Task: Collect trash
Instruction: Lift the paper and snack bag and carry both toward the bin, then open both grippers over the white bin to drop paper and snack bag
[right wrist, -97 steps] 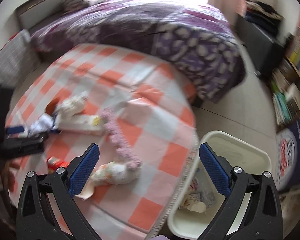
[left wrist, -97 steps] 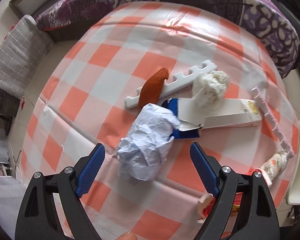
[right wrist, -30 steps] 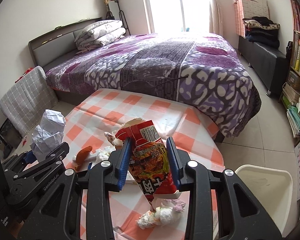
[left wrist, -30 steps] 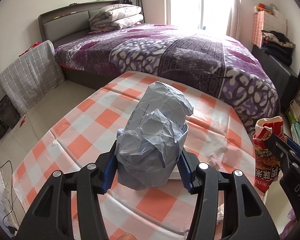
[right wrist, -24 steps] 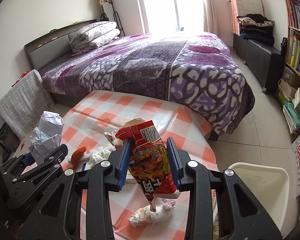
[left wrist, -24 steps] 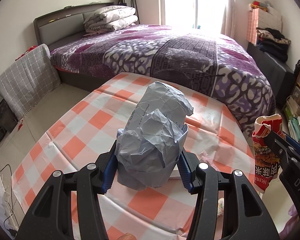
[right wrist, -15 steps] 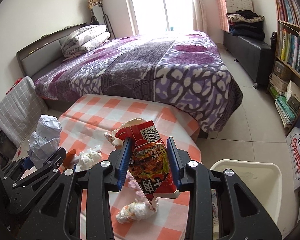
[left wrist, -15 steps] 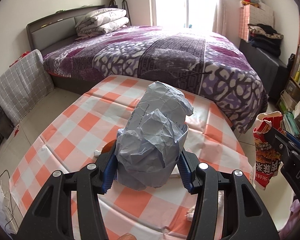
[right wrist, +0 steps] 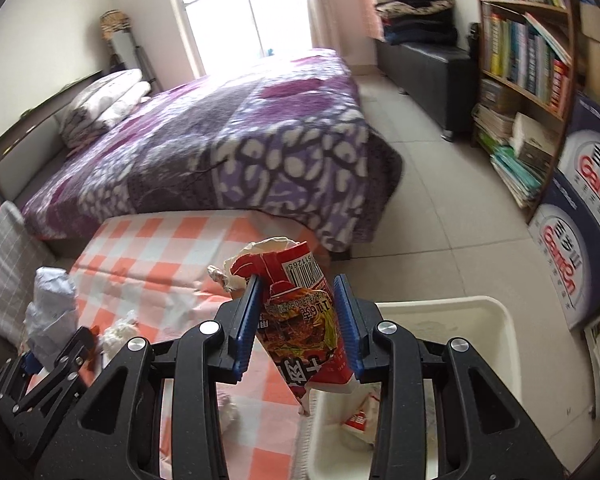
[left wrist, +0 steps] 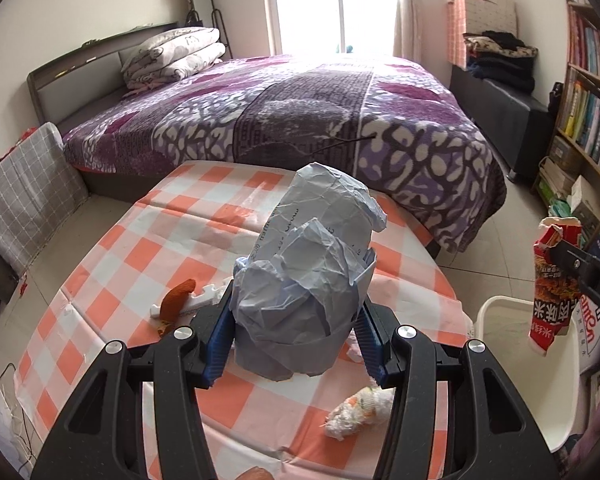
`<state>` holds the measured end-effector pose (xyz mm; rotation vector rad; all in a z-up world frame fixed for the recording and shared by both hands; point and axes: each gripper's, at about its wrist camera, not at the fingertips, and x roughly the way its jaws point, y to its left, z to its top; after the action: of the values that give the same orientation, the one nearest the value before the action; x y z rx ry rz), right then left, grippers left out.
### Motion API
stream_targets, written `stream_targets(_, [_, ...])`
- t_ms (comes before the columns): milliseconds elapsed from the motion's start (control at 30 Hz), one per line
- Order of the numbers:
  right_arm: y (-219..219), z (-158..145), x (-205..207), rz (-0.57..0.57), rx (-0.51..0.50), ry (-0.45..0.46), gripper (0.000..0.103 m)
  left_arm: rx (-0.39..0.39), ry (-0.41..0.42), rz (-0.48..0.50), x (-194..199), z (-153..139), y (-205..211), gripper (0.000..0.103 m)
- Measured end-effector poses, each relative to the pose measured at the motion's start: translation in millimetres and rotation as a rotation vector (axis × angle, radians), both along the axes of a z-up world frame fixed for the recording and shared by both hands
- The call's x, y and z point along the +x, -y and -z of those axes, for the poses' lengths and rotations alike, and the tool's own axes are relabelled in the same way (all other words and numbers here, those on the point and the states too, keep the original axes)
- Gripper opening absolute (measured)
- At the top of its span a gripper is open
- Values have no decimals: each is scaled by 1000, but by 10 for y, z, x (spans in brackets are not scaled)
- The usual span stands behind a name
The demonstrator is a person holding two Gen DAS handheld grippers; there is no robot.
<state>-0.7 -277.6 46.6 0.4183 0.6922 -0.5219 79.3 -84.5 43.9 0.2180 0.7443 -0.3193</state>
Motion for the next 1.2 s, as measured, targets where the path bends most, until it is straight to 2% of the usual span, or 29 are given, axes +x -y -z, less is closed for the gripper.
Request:
stream_targets(133, [234,72,-99,95,30,-44,36,12,2,27,-77,15,121,53])
stream_targets(333, [542,170,-304,210,69,-84,45,19,0,82,-232,20,367,53])
stream_targets(400, [616,171,-382,239,77,-75,63,19,-3,110,-292,25,456,53])
stream_targets(567, [784,132,-587,314,65,-43,81,24,-23,183,-452,75,701,53])
stream_targets(700, [882,92,-721,360,55,-21,89,21,-56,236,-556,138,861,53])
stream_targets(1200, [944,-111,-955,435,-40,33,96,-71,-296,427,-861,358,1300,54])
